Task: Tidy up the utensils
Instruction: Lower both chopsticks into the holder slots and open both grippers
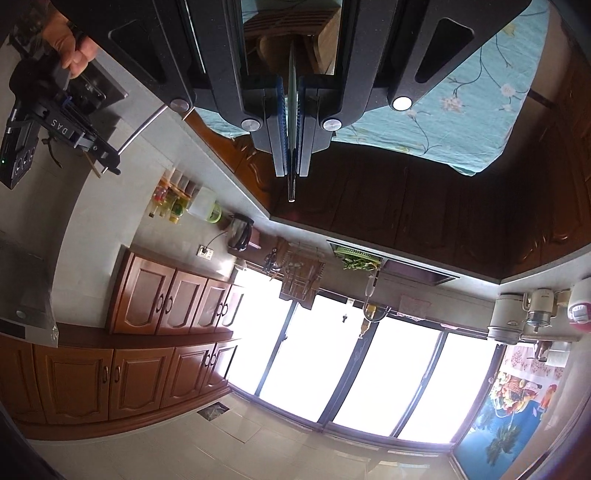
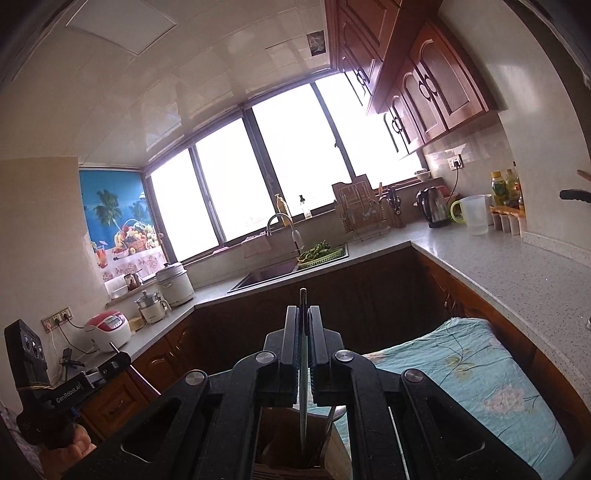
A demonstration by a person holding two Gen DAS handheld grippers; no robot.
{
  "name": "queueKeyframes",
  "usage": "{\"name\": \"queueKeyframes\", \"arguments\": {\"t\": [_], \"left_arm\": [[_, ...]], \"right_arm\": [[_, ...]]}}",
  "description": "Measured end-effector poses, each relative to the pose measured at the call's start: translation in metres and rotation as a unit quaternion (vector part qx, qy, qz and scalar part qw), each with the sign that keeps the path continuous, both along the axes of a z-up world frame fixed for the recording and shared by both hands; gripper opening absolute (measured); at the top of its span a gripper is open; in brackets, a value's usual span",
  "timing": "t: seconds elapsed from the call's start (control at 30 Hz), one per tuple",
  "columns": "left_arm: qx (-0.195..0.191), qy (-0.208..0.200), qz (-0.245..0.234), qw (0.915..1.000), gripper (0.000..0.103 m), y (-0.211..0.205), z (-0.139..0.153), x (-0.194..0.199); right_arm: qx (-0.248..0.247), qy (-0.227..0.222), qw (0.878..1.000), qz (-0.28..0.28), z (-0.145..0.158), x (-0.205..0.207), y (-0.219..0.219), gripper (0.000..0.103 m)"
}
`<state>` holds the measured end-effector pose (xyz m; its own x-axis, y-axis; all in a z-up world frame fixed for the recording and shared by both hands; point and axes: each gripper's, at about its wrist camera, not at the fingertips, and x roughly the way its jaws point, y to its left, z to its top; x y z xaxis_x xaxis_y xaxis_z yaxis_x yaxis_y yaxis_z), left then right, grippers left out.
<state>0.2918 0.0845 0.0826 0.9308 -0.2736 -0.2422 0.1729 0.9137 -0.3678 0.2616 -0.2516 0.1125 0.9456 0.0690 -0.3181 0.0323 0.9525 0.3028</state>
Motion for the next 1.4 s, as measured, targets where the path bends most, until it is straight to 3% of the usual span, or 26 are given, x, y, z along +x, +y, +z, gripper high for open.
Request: {"name": "queueKeyframes", "arguments": {"t": [0.2, 0.53, 1.13, 1.3, 1.4], "left_arm": [[-0.002, 0.016, 0.010, 0.9998, 0.002, -0.017, -0.037, 0.021], [0.009, 0.061, -0.009, 0.9981, 0.003, -0.036, -0.063, 0.058], [0.018, 0.067, -0.010, 0.9976, 0.004, -0.017, -0.063, 0.053], [0.017, 0.073, -0.012, 0.9971, 0.004, -0.015, -0.058, 0.053], [0.021, 0.076, -0.010, 0.9968, 0.007, -0.016, -0.055, 0.051]], "right_arm": [[-0.001, 0.028, 1.000, 0.001, -0.035, 0.011, 0.004, 0.004], [0.004, 0.093, 0.996, 0.012, -0.084, 0.027, 0.007, 0.005], [-0.001, 0.102, 0.995, 0.012, -0.081, 0.029, 0.006, 0.005], [0.001, 0.107, 0.994, 0.018, -0.085, 0.031, 0.006, 0.011], [0.013, 0.104, 0.994, 0.017, -0.085, 0.027, 0.003, 0.032]]}}
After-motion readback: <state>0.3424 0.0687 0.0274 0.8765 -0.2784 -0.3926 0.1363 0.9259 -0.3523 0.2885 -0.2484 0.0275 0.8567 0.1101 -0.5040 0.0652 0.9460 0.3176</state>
